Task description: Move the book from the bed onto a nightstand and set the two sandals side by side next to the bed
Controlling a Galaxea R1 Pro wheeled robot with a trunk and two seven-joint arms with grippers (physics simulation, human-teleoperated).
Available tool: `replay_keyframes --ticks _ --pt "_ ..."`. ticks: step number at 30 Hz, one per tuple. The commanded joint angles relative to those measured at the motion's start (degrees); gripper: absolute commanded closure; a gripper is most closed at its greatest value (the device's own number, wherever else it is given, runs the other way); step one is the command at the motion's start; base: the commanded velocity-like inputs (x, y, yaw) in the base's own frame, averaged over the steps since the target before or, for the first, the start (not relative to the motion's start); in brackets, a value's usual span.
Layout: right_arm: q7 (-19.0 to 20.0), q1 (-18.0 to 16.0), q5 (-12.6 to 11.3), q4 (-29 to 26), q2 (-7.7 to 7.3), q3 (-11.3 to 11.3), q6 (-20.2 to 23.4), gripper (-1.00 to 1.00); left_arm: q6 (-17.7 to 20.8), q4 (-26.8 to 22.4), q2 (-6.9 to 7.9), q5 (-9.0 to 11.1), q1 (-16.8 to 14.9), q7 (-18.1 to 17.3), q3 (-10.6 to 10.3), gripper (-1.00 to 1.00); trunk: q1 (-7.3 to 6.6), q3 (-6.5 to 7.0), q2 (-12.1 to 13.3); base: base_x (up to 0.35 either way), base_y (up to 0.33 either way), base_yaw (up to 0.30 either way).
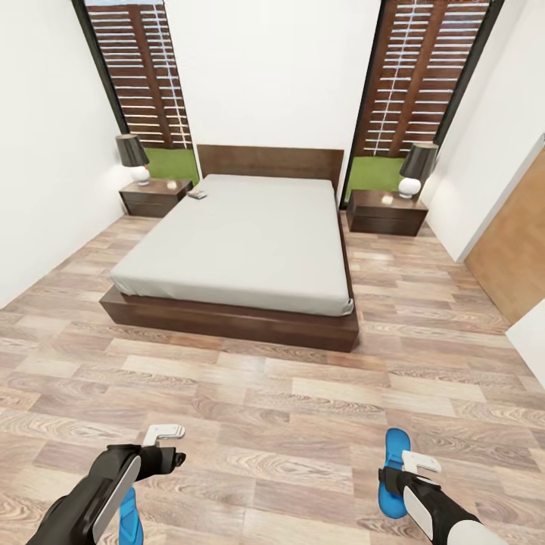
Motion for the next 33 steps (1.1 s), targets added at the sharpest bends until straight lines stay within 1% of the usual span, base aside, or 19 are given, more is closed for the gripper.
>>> replay_keyframes --ticks 1,33 --pt "-0.12 -0.01 -0.42 -0.14 0.01 -0.12 0.30 1.00 0.24 -0.06 0.05 0.05 -0.04 -0.02 -0.11 -1.00 0.03 0.00 -0.10 0.000 0.000 0.000" --pt "-0.10 -0.01 -0.42 -0.14 -0.02 -0.12 0.30 1.00 0.24 -0.05 0.05 0.05 -0.04 0.04 -0.11 -1.00 0.03 3.02 -0.10 0.000 0.000 0.000"
